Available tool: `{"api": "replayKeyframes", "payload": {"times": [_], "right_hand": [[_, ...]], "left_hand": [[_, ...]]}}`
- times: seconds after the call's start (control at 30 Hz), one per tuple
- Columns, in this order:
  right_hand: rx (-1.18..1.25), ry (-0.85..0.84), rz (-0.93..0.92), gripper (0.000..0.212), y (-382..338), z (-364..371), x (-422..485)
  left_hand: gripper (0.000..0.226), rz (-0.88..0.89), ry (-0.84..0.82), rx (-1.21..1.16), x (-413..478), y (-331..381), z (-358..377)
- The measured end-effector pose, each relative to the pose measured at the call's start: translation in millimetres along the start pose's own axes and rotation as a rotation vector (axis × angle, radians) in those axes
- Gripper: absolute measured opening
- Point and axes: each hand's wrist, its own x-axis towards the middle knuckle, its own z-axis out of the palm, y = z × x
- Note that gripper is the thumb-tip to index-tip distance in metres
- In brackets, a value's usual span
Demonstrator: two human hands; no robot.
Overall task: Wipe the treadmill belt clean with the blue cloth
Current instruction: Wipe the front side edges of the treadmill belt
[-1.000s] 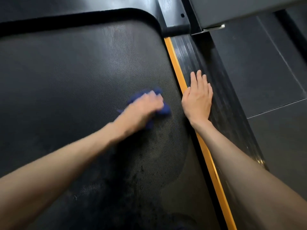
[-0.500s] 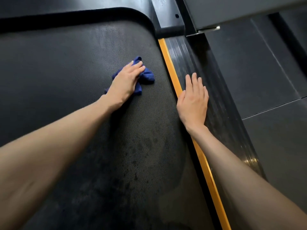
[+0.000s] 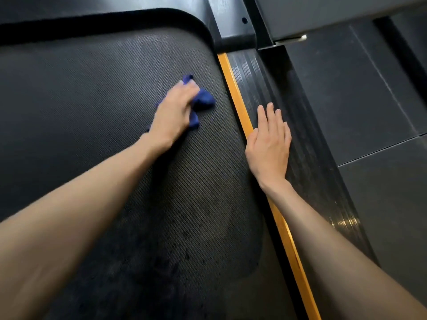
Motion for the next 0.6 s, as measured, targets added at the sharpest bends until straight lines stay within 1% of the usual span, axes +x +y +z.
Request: {"api": "replayKeyframes", "payload": {"times": [0.03, 0.07, 0.1, 0.13, 0.17, 0.2, 0.23, 0.27, 0.33, 0.37, 0.4, 0.43, 0.47, 0.5, 0.57, 0.6], "right_hand": [[-0.002, 0.0, -0.003, 0.051, 0, 0, 0], [-0.004, -0.001, -0.004, 0.051, 0, 0, 0], [-0.003, -0.002, -0.002, 0.051, -1, -1, 0], [-0.001, -0.003, 0.001, 0.052, -1, -2, 0], [-0.002, 0.001, 0.0, 0.052, -1, -2, 0], [-0.005, 0.01, -0.002, 0.052, -2, -2, -1], [-0.009, 0.019, -0.005, 0.052, -2, -2, -1], [-0.011, 0.024, -0.004, 0.051, -1, -2, -1], [-0.005, 0.014, -0.001, 0.05, 0, -2, -1], [0.002, 0.009, -0.006, 0.05, 1, -3, -1], [0.012, 0.005, -0.01, 0.05, 1, -3, -1], [0.023, -0.004, -0.011, 0.05, 1, -3, 0], [0.035, -0.015, -0.008, 0.05, 2, -4, 0], [0.046, -0.02, -0.008, 0.05, 2, -4, 0], [0.057, -0.013, -0.015, 0.049, 2, -5, 0], [0.059, -0.012, -0.012, 0.05, 2, -5, 0]], "left_hand": [[0.038, -0.168, 0.056, -0.022, 14, -2, 0], [0.038, -0.296, 0.059, -0.044, 20, 0, 3], [0.035, -0.337, 0.03, -0.056, 18, 10, 3], [0.034, -0.257, -0.027, -0.072, 8, 21, 4], [0.04, -0.077, -0.096, -0.116, -11, 33, 10], [0.045, 0.148, -0.193, -0.116, -34, 46, 20], [0.046, 0.347, -0.318, -0.118, -60, 63, 21], [0.044, 0.472, -0.41, -0.101, -81, 73, 20], [0.043, 0.653, -0.453, -0.063, -90, 61, 21], [0.043, 0.651, -0.434, -0.042, -79, 53, 20], [0.04, 0.566, -0.372, -0.008, -63, 43, 17], [0.037, 0.393, -0.271, 0.011, -45, 33, 12], [0.035, 0.225, -0.125, 0.077, -29, 18, 7], [0.037, 0.055, -0.014, 0.097, -15, 2, 1], [0.046, -0.175, 0.011, 0.058, -3, -18, -7], [0.046, -0.205, -0.004, 0.069, -6, -13, -6]]}}
